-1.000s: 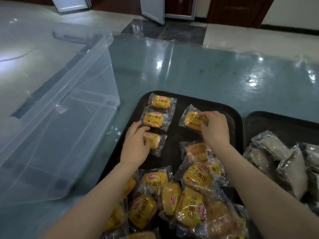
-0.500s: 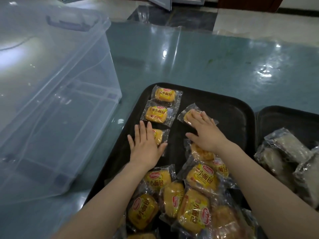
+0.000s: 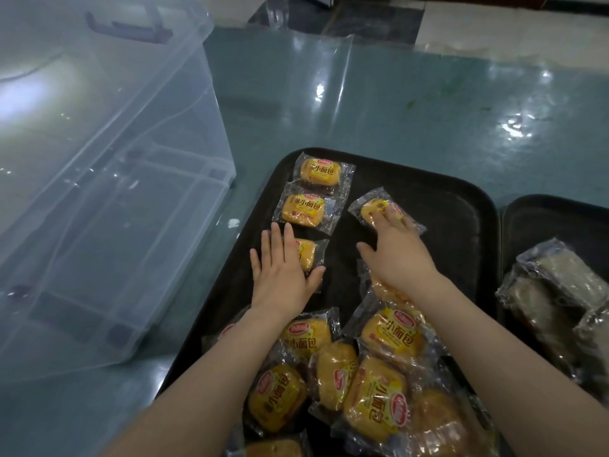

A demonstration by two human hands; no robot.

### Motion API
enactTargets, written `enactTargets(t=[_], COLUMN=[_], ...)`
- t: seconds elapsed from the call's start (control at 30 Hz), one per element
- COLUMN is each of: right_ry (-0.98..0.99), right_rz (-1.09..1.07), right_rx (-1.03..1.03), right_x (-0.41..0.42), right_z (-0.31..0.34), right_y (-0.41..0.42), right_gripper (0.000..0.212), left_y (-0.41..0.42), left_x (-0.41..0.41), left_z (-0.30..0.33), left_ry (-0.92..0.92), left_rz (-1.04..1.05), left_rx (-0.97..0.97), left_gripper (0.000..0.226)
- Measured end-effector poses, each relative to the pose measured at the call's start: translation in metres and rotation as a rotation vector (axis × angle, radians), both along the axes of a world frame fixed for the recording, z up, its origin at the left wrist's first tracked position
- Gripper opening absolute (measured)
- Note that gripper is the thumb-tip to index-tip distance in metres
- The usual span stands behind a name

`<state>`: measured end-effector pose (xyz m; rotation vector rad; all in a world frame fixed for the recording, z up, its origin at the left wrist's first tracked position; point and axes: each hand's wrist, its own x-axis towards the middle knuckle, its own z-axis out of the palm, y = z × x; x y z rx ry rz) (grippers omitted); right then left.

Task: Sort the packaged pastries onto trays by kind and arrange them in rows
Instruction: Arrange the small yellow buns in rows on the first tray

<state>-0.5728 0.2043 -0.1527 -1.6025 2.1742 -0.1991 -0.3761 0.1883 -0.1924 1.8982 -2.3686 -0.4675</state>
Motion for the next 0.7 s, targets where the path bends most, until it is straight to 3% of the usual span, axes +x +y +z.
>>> enactTargets(t=[0.17,0.33,0.53,0.7], right_ry=[-0.039,-0.07,-0.087,0.049], right_rz=[0.065,0.053,0.047,0.084], right_rx=[-0.019,-0.135,-0.141,-0.176], right_x=[-0.016,-0.034,-0.04,-0.034], right_z=[-0.012,-0.019,-0.025,-0.025], right_y=[-0.018,-0.034,-0.045,-0.052], right_gripper=[0.08,0.066,0.066,0.072], left_y=[-0.001,-0.007,-0.022,-0.024], left_x=[0.001,0.002,0.004,0.005], left_z=[-0.003,-0.003,0.001,0.008], left_ry=[0.011,0.054,0.074,0.136], left_rz=[0.01,0.035,0.031,0.035], left_rx=[-0.046,-0.035,-0.003,-0.003], left_gripper=[0.099,0.112,0.119,0.117])
